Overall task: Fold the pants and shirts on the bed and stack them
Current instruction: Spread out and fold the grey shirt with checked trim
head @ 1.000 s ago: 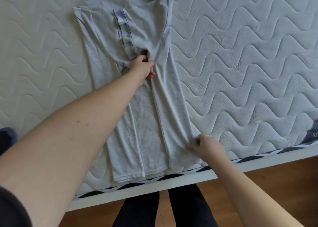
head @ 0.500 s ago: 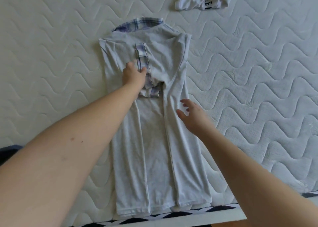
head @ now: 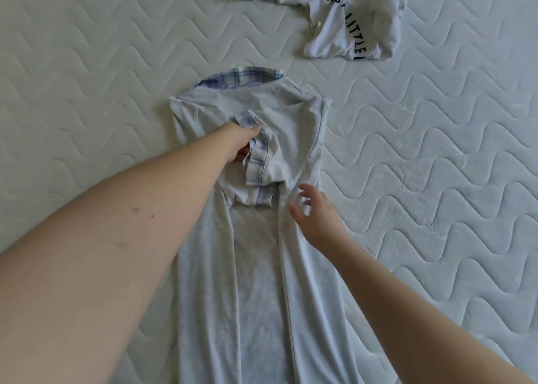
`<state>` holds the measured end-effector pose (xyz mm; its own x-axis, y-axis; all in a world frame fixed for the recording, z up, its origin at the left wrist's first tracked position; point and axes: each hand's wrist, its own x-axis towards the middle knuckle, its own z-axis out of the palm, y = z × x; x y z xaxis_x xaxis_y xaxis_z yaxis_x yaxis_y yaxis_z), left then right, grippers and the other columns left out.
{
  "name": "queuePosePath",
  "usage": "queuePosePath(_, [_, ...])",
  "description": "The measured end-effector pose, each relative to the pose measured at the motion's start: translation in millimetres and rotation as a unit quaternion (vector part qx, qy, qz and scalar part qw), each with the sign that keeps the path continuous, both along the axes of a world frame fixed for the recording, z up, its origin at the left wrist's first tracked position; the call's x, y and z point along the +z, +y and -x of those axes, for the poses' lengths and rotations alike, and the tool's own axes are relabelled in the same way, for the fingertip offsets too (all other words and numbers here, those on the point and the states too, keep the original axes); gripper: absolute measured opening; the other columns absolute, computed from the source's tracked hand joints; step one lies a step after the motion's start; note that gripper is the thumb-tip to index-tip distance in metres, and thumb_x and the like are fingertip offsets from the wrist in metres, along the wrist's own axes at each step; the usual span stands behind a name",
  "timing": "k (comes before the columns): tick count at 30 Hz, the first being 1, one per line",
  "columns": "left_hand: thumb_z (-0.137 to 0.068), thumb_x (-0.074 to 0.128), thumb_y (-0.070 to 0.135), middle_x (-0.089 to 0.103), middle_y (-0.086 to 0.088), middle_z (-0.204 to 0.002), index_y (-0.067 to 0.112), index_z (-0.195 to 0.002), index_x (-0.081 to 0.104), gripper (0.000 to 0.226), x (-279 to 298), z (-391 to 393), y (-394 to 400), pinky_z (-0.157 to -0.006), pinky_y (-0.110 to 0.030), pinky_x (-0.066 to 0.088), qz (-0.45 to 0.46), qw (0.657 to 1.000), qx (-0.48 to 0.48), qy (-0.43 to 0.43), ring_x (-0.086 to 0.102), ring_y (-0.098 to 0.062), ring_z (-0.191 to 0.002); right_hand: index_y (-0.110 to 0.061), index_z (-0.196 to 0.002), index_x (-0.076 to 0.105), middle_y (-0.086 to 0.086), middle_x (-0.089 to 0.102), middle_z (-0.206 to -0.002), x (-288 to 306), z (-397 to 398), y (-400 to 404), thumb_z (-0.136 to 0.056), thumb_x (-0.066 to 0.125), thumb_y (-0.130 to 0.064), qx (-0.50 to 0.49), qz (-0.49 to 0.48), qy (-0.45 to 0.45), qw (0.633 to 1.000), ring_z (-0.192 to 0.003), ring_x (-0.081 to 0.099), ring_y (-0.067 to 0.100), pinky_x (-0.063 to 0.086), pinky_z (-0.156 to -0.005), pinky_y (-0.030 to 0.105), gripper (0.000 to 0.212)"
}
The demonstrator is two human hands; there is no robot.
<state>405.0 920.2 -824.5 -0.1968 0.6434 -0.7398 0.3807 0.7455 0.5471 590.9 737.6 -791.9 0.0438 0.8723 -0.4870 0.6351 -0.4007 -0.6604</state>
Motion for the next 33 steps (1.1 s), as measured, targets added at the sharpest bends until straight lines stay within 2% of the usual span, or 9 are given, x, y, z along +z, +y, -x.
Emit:
queuePosePath(5, [-0.093,0.064,0.026,0.052,-0.004,-0.069,0.009,-0.095,0.062,0.016,12,3,-4,-0.051,-0.023,0.038,-0.126,0.992,-0.009,0.005,0.047,-0.015,-0.055,-0.02,-0.145,0.04,0.003,0.047,-0.142,4,10,15,-0.096,0.057,-0.038,-0.02,-0.01,-0.005,1.0,-0.128,0.047,0.019,0.041,-0.106,0.038,0.055])
queuePosePath(9, [-0.094,0.061,0.028,0.058,0.0,-0.076,0.022,-0.087,0.054,0.012,25,27,-26,-0.059,-0.028,0.043,-0.236,0.972,0.022,-0.01,0.051,-0.015,-0.059,-0.023,-0.149,0.036,0.002,0.041,-0.148,9,16,28,-0.097,0.054,-0.039,-0.013,-0.022,-0.018,1.0,-0.136,0.038,0.024,0.033,-0.113,0.042,0.057])
queuePosePath(13, [-0.086,0.066,0.032,0.054,0.008,-0.073,0.026,-0.076,0.05,0.019,24,53,-58,-0.058,-0.024,0.04,-0.286,0.952,-0.027,0.107,0.049,-0.006,-0.061,-0.022,-0.151,0.032,0.0,0.035,-0.153,7,22,46,-0.098,0.053,-0.037,-0.001,-0.027,-0.046,0.999,-0.137,0.033,0.025,0.031,-0.113,0.039,0.059])
queuePosePath(16, [-0.082,0.072,0.025,0.048,0.0,-0.102,0.019,-0.085,0.055,0.018,9,62,-65,-0.085,-0.02,0.039,-0.276,0.947,-0.063,0.155,0.053,-0.015,-0.096,-0.023,-0.151,0.032,0.0,0.034,-0.154,2,23,61,-0.098,0.053,-0.037,0.014,-0.036,-0.066,0.997,-0.138,0.031,0.026,0.029,-0.113,0.039,0.059])
queuePosePath(18, [-0.082,0.074,0.033,0.048,-0.006,-0.116,0.017,-0.099,0.051,0.032,3,61,-57,-0.088,-0.022,0.037,-0.265,0.955,-0.029,0.128,0.051,-0.019,-0.108,-0.023,-0.151,0.032,0.0,0.033,-0.155,-1,21,69,-0.098,0.053,-0.037,0.024,-0.038,-0.082,0.996,-0.14,0.029,0.026,0.028,-0.112,0.04,0.059])
queuePosePath(20, [-0.084,0.071,0.04,0.054,-0.003,-0.122,0.017,-0.114,0.045,0.045,1,54,-40,-0.084,-0.022,0.038,-0.255,0.964,-0.006,0.076,0.054,-0.015,-0.108,-0.024,-0.152,0.031,-0.001,0.031,-0.156,-3,18,77,-0.098,0.052,-0.037,0.041,-0.038,-0.09,0.994,-0.141,0.027,0.026,0.026,-0.112,0.041,0.059])
queuePosePath(23, [-0.085,0.071,0.043,0.051,0.003,-0.124,0.014,-0.136,0.042,0.066,-1,41,-10,-0.09,-0.026,0.039,-0.223,0.969,-0.085,0.067,0.051,-0.014,-0.11,-0.024,-0.152,0.031,-0.002,0.031,-0.156,-6,14,82,-0.099,0.051,-0.034,0.077,-0.048,-0.105,0.99,-0.142,0.026,0.025,0.024,-0.115,0.041,0.057])
queuePosePath(28, [-0.082,0.073,0.043,0.05,-0.007,-0.111,0.012,-0.109,0.061,0.044,2,35,7,-0.083,-0.027,0.039,-0.211,0.936,-0.222,0.176,0.049,-0.019,-0.094,-0.021,-0.137,0.051,0.003,0.051,-0.133,-7,31,66,-0.095,0.054,-0.032,0.148,-0.145,-0.179,0.962,-0.125,0.042,0.027,0.03,-0.103,0.037,0.043])
queuePosePath(33, [-0.086,0.07,0.041,0.062,0.002,-0.09,0.012,-0.098,0.06,0.032,9,41,1,-0.069,-0.029,0.043,-0.235,0.96,-0.136,0.073,0.057,-0.014,-0.079,-0.018,-0.12,0.063,0.004,0.06,-0.117,-13,66,51,-0.082,0.065,-0.02,0.28,-0.268,-0.218,0.896,-0.107,0.055,0.029,0.04,-0.092,0.04,0.039])
